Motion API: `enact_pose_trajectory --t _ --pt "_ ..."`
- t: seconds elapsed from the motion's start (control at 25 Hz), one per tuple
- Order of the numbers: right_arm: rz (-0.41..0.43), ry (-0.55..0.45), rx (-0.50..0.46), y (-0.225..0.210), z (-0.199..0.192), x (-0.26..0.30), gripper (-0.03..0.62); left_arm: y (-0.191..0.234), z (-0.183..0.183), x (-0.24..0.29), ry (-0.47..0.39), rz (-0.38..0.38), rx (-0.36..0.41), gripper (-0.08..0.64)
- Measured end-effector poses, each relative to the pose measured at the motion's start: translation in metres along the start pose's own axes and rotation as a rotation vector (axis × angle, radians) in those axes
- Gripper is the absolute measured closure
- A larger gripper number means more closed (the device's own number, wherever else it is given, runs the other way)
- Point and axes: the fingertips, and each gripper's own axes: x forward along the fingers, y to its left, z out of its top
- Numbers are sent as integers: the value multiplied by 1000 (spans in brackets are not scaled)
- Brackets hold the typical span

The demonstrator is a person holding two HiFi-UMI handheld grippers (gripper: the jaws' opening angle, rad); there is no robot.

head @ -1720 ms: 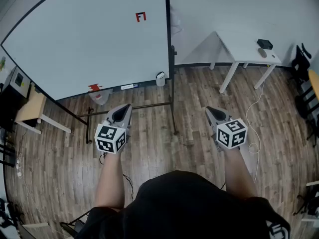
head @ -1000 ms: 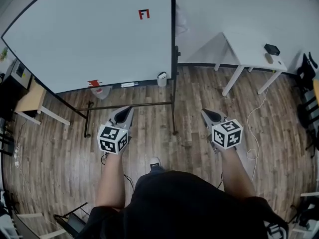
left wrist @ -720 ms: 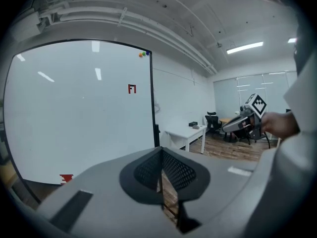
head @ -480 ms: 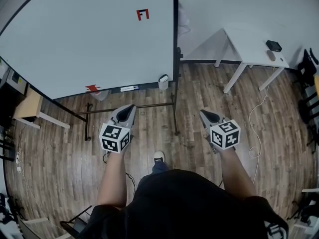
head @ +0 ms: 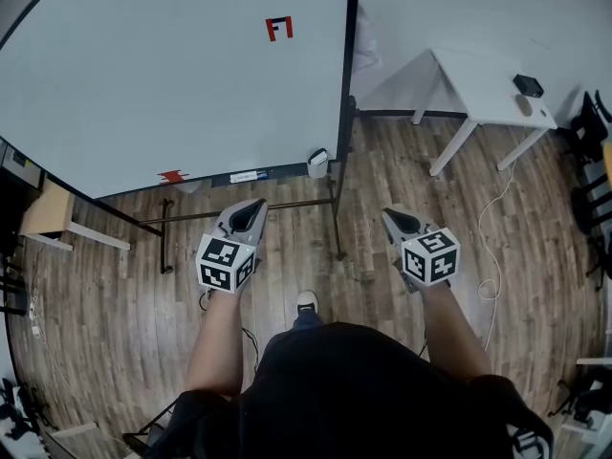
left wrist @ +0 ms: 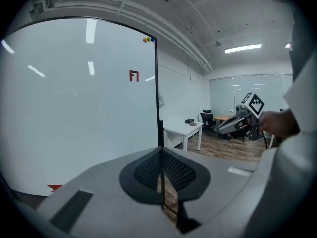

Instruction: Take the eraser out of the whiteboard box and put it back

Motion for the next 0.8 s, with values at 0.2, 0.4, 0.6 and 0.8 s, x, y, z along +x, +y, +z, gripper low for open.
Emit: enact_pose_trajectory --t 0.2,0.4,0.6,0.8 --pt "-10 6 3 -4 6 17 598 12 -3 14 10 -20 0 548" --pt "-10 16 8 -8 10 32 598 20 0 26 11 -43 2 548" --pt "-12 20 9 -10 17 47 598 34 -3 35 18 -54 -2 548" --pt "-14 29 3 -11 23 61 598 49 -3 44 18 -60 -5 548"
